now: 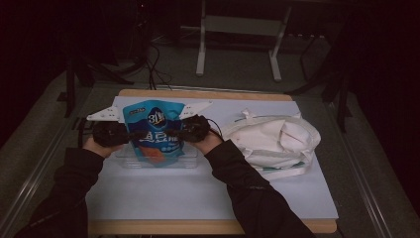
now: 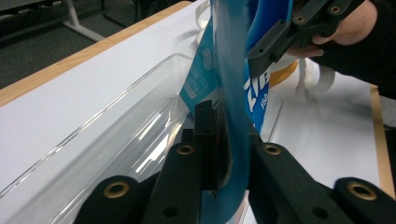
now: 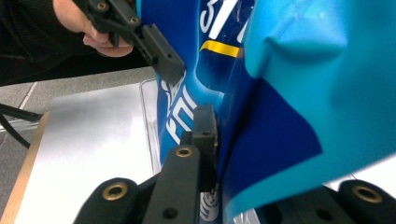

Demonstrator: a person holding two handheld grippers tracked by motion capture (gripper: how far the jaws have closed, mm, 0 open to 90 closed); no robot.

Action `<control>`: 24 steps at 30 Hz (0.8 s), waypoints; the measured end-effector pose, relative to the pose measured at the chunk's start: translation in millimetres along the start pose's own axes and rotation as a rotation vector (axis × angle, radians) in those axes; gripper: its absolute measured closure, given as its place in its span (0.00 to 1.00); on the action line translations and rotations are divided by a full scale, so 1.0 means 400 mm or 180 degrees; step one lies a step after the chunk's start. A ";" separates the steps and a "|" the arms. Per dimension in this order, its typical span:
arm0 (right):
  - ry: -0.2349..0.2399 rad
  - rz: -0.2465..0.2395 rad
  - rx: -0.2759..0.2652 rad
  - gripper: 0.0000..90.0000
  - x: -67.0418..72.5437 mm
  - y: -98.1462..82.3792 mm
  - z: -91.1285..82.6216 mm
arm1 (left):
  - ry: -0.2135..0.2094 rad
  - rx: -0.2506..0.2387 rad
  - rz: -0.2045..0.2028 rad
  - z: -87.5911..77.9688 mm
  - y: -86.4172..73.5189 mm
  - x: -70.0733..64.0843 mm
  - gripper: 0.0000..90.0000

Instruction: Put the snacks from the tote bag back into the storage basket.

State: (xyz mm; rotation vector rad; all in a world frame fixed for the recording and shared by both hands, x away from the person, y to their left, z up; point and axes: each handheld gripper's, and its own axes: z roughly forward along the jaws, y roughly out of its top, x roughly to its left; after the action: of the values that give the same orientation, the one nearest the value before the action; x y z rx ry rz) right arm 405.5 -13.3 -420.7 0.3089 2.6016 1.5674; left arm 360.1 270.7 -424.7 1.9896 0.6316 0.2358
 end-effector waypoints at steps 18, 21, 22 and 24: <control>-0.0042 0.0059 -0.0116 0.23 -0.001 0.013 -0.044 | 0.0113 0.0125 -0.0231 0.001 0.004 -0.010 0.06; -0.0095 0.0110 -0.0114 0.13 -0.002 0.009 -0.055 | 0.0210 0.0084 -0.0281 -0.003 0.000 -0.018 0.02; -0.0115 0.0096 -0.0127 0.13 -0.002 0.007 -0.060 | 0.0251 0.0091 -0.0293 -0.004 -0.001 -0.020 0.02; -0.0197 0.0161 -0.0144 0.15 -0.004 0.004 -0.069 | 0.0292 0.0082 -0.0318 -0.009 -0.004 -0.025 0.02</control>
State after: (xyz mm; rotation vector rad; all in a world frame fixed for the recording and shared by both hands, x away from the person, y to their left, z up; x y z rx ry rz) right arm 402.4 -36.9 -406.3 0.4158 2.5276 1.6031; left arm 349.5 268.9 -423.3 1.9743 0.7943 0.2603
